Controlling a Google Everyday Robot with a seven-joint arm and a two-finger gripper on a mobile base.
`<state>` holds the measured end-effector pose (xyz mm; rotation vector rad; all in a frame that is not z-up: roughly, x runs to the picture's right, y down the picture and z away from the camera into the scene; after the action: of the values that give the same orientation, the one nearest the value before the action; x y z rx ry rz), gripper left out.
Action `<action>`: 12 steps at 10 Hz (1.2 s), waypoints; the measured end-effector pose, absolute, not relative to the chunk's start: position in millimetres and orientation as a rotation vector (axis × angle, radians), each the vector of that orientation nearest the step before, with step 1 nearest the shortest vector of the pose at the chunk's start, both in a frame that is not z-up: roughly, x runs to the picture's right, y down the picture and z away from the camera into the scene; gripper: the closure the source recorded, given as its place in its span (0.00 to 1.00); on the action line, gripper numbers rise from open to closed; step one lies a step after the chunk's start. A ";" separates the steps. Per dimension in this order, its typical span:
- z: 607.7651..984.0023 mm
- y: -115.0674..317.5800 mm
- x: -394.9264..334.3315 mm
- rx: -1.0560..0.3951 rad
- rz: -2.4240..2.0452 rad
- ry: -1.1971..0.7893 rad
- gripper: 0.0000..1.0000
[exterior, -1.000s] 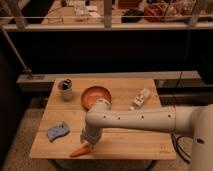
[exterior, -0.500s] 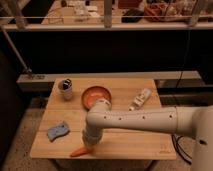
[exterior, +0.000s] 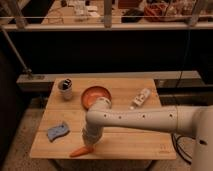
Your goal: Place the pepper in the ceramic bowl
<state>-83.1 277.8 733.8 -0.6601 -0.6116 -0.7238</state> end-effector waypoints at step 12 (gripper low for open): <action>740.6 283.8 -87.0 -0.656 -0.775 -0.628 0.48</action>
<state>-87.0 283.8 740.6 -0.6559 -0.6278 -0.7751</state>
